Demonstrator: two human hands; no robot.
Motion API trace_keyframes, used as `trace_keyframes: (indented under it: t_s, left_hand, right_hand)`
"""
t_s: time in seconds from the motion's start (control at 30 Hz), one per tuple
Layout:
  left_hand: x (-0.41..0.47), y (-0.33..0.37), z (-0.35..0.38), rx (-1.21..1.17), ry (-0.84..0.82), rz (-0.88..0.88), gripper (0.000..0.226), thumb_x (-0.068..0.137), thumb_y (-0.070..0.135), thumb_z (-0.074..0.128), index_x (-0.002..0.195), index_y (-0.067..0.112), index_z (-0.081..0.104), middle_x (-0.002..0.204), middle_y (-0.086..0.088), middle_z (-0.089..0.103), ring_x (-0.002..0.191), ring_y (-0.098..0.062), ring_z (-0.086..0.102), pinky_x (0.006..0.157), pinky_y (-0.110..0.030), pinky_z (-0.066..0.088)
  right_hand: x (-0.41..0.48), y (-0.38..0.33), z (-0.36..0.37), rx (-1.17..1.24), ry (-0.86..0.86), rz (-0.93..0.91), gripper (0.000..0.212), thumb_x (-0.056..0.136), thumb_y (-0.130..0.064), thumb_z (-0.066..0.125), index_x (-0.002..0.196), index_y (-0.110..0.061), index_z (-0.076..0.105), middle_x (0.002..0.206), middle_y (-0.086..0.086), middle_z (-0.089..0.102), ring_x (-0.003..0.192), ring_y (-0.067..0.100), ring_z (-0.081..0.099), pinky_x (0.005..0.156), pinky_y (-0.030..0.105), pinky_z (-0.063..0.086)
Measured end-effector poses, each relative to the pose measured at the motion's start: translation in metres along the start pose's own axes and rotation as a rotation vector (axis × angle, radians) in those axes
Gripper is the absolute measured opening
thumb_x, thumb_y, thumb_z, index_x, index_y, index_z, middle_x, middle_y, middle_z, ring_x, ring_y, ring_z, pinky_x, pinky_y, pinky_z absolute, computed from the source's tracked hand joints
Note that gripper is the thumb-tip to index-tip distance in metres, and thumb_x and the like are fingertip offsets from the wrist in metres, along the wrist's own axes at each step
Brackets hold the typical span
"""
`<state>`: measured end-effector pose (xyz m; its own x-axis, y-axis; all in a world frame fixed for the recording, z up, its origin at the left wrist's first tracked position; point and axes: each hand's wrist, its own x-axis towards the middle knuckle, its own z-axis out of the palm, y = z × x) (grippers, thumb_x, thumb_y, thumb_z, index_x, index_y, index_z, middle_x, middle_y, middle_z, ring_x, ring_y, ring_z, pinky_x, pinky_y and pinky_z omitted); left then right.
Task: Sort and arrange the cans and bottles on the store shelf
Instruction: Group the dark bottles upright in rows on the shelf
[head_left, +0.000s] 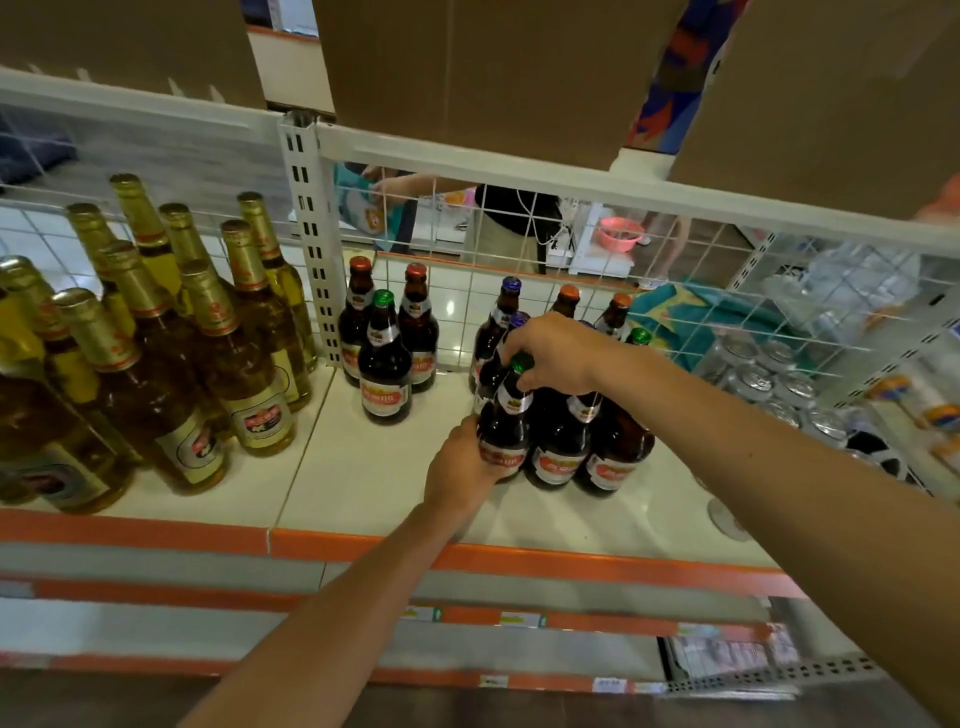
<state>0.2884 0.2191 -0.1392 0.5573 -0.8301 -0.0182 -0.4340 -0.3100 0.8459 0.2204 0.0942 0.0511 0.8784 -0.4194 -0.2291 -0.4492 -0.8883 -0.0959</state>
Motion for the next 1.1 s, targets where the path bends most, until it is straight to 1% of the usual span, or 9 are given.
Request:
trace_keyframes:
  t_s: [0.3, 0.43, 0.5, 0.6, 0.7, 0.8, 0.9, 1.0, 1.1]
  left_hand:
    - [0.006, -0.003, 0.001, 0.028, -0.038, -0.04, 0.076, 0.073, 0.041, 0.081, 0.138, 0.022, 0.045, 0.127, -0.003, 0.057, 0.114, -0.022, 0.059, 0.09, -0.033, 0.048]
    - [0.001, -0.001, 0.001, -0.003, -0.066, -0.037, 0.079, 0.075, 0.041, 0.079, 0.142, 0.024, 0.042, 0.128, -0.004, 0.055, 0.117, -0.022, 0.056, 0.092, -0.032, 0.045]
    - [0.0, -0.004, -0.002, 0.028, -0.095, -0.04, 0.078, 0.078, 0.035, 0.077, 0.145, 0.024, 0.039, 0.13, -0.006, 0.054, 0.12, -0.022, 0.054, 0.093, -0.031, 0.044]
    - [0.004, -0.009, -0.019, 0.103, -0.104, -0.089, 0.071, 0.087, 0.028, 0.07, 0.148, 0.02, 0.035, 0.14, -0.01, 0.048, 0.128, -0.025, 0.05, 0.101, -0.037, 0.045]
    - [0.011, -0.006, -0.04, 0.165, -0.059, -0.128, 0.067, 0.091, 0.017, 0.062, 0.15, 0.021, 0.033, 0.148, -0.009, 0.043, 0.132, -0.024, 0.047, 0.106, -0.04, 0.044]
    - [0.018, 0.012, -0.06, 0.189, -0.004, -0.098, 0.061, 0.093, 0.013, 0.058, 0.149, 0.018, 0.036, 0.143, -0.007, 0.049, 0.126, -0.024, 0.051, 0.105, -0.036, 0.044]
    - [0.018, 0.027, -0.082, 0.216, 0.06, -0.06, 0.052, 0.093, 0.015, 0.058, 0.144, 0.018, 0.045, 0.135, -0.004, 0.056, 0.118, -0.024, 0.056, 0.097, -0.031, 0.046]
    - [0.018, 0.025, -0.11, 0.205, 0.17, -0.123, 0.039, 0.092, 0.017, 0.059, 0.131, 0.018, 0.058, 0.125, -0.002, 0.063, 0.111, -0.024, 0.061, 0.093, -0.035, 0.051]
    - [0.016, 0.016, -0.138, 0.201, 0.248, -0.166, 0.031, 0.093, 0.018, 0.062, 0.124, 0.013, 0.062, 0.117, -0.002, 0.066, 0.106, -0.023, 0.062, 0.083, -0.03, 0.049]
  right_hand:
    - [0.003, 0.008, 0.003, 0.04, -0.019, 0.032, 0.043, 0.087, -0.025, 0.074, 0.127, -0.021, 0.061, 0.116, 0.004, 0.059, 0.105, 0.023, 0.056, 0.077, 0.028, 0.041]
    - [0.001, 0.01, 0.001, 0.093, -0.037, 0.031, 0.05, 0.086, -0.027, 0.074, 0.133, -0.02, 0.057, 0.121, 0.001, 0.059, 0.108, 0.02, 0.056, 0.084, 0.028, 0.046]
    - [-0.007, 0.013, -0.01, 0.208, 0.039, 0.028, 0.05, 0.087, -0.034, 0.073, 0.132, -0.021, 0.057, 0.116, -0.004, 0.061, 0.104, 0.015, 0.059, 0.086, 0.028, 0.047]
    - [-0.019, 0.03, -0.036, 0.241, 0.274, 0.054, 0.031, 0.092, -0.036, 0.066, 0.119, -0.021, 0.065, 0.105, -0.006, 0.066, 0.093, 0.014, 0.063, 0.084, 0.032, 0.05]
    - [-0.029, 0.048, -0.055, 0.208, 0.276, 0.114, 0.023, 0.094, -0.032, 0.065, 0.113, -0.018, 0.068, 0.107, 0.001, 0.07, 0.097, 0.021, 0.065, 0.089, 0.039, 0.052]
    - [-0.031, 0.05, -0.059, 0.202, 0.267, 0.126, 0.024, 0.094, -0.03, 0.065, 0.114, -0.018, 0.068, 0.11, 0.002, 0.07, 0.1, 0.022, 0.065, 0.09, 0.038, 0.052]
    - [-0.019, 0.033, -0.061, 0.213, 0.269, 0.077, 0.028, 0.094, -0.031, 0.065, 0.117, -0.017, 0.068, 0.114, 0.003, 0.069, 0.104, 0.022, 0.063, 0.094, 0.042, 0.051]
    - [0.007, 0.009, -0.058, 0.239, 0.247, 0.014, 0.028, 0.094, -0.033, 0.065, 0.117, -0.018, 0.067, 0.113, 0.001, 0.068, 0.103, 0.02, 0.063, 0.094, 0.041, 0.051]
    - [0.034, -0.014, -0.052, 0.248, 0.243, -0.035, 0.029, 0.093, -0.034, 0.066, 0.118, -0.017, 0.066, 0.11, 0.001, 0.069, 0.102, 0.02, 0.063, 0.093, 0.041, 0.051]
